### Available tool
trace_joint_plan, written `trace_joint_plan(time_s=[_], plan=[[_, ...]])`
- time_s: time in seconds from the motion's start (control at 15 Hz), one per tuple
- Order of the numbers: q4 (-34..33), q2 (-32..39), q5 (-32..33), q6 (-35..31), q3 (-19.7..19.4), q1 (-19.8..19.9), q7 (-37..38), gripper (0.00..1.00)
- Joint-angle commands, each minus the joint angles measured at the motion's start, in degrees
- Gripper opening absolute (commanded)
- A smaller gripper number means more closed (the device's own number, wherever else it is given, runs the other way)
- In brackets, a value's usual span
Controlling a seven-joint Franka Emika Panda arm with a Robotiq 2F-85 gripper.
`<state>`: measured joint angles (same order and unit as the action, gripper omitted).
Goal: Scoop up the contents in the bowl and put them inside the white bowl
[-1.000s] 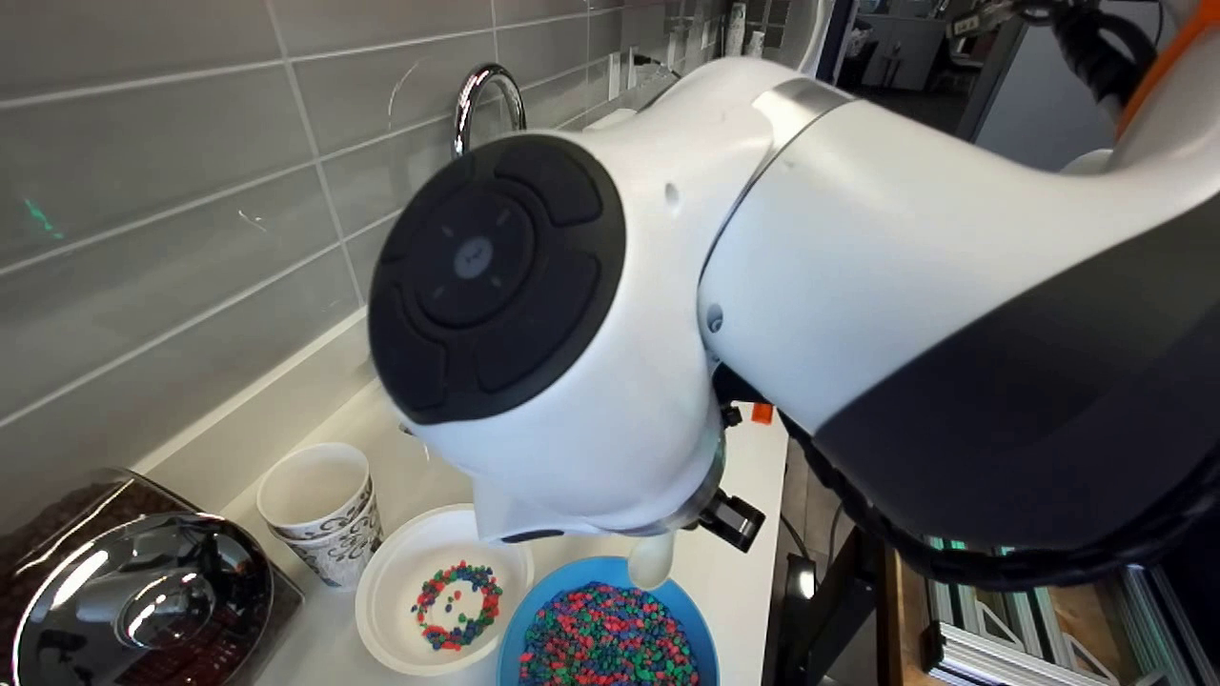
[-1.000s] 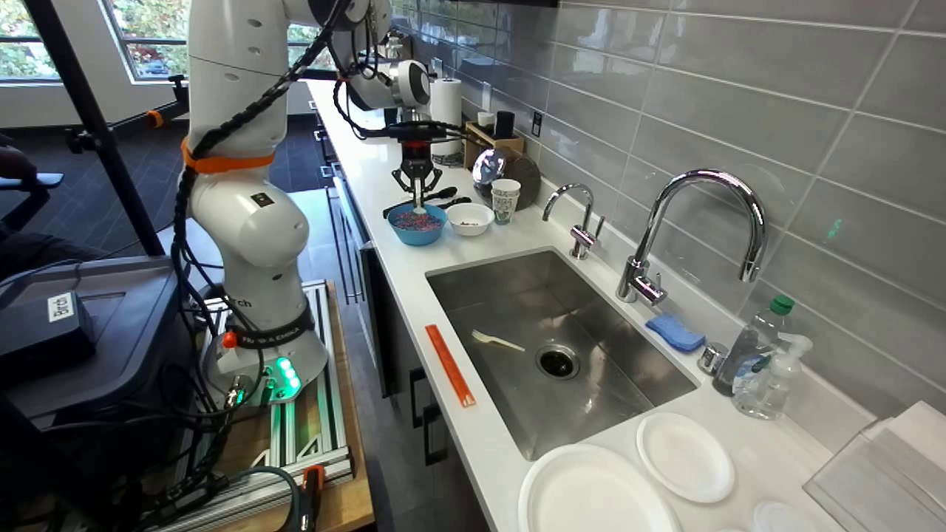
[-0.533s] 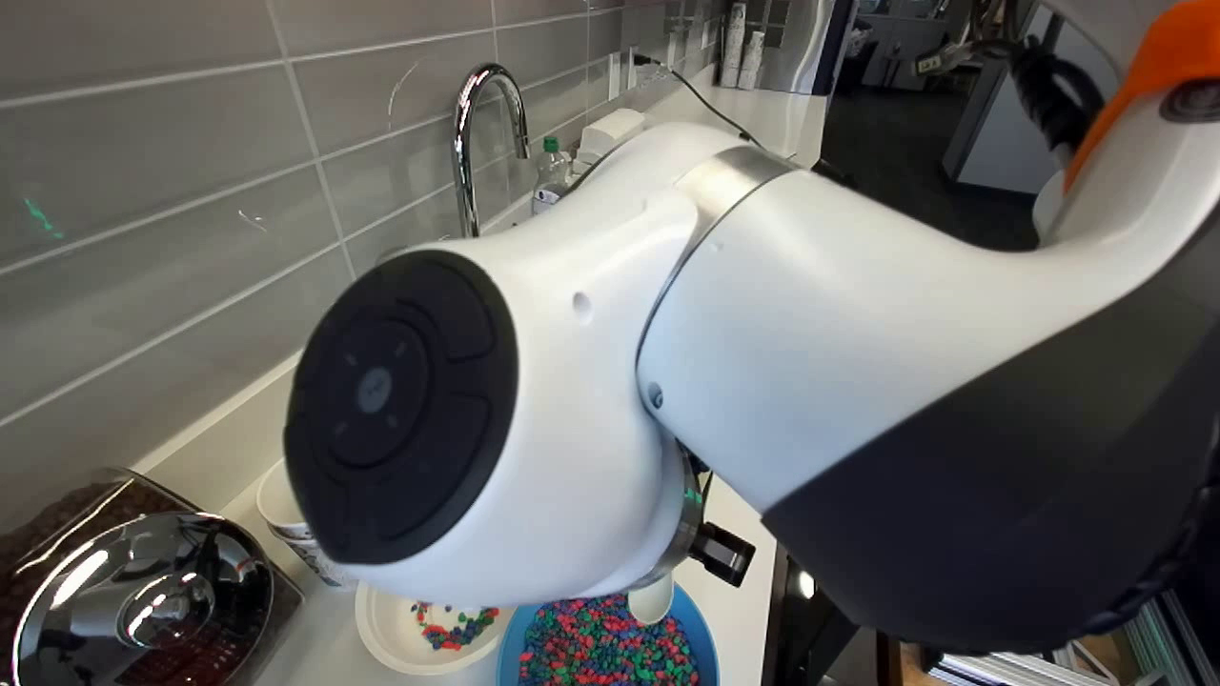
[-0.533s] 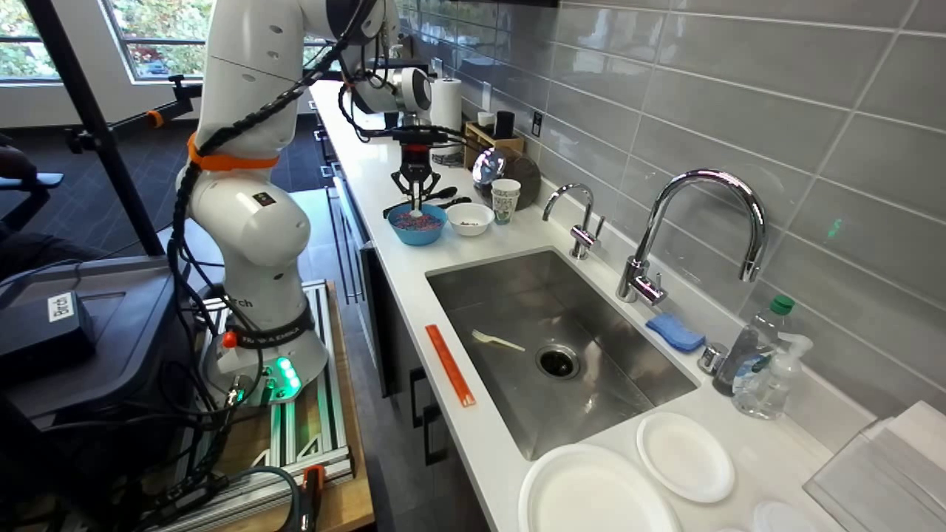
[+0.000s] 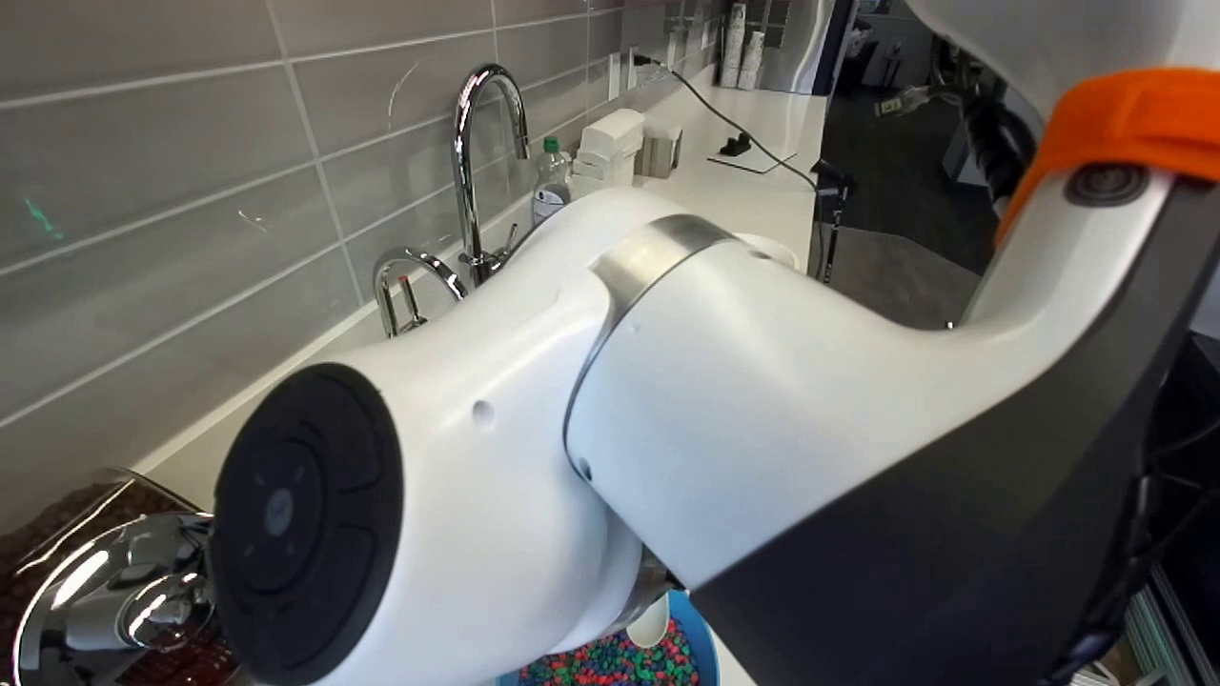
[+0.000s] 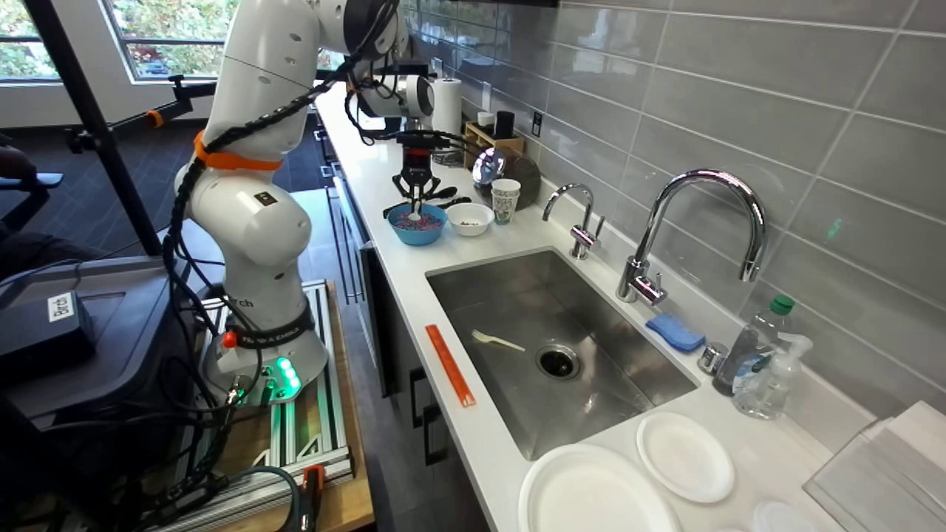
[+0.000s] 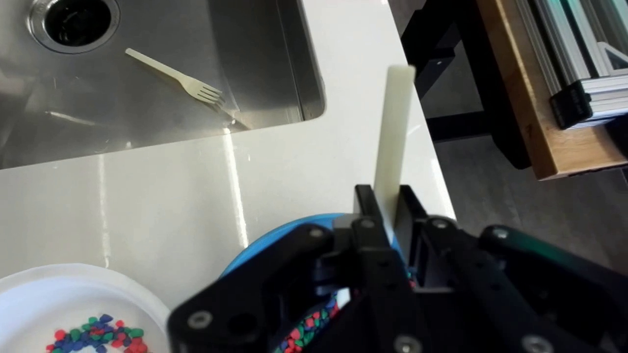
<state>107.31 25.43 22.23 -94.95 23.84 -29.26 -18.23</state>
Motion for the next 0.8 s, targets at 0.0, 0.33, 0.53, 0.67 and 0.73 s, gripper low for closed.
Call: trace_joint_plan(time_s=[0.0, 0.33, 0.53, 0.67, 0.73], plan=[[-3.6, 3.6, 2.2, 2.5, -0.7, -1.2, -0.4, 0.03], [-6.1, 6.2, 3.8, 4.3, -1.6, -2.0, 0.1, 0.03], [-7.8, 7.7, 4.6, 6.5, -2.1, -2.7, 0.4, 0.03], [-9.0, 8.7, 5.1, 7.7, -2.4, -3.1, 0.4, 0.03], [-9.6, 9.1, 5.3, 8.1, -2.5, -3.4, 0.5, 0.03]])
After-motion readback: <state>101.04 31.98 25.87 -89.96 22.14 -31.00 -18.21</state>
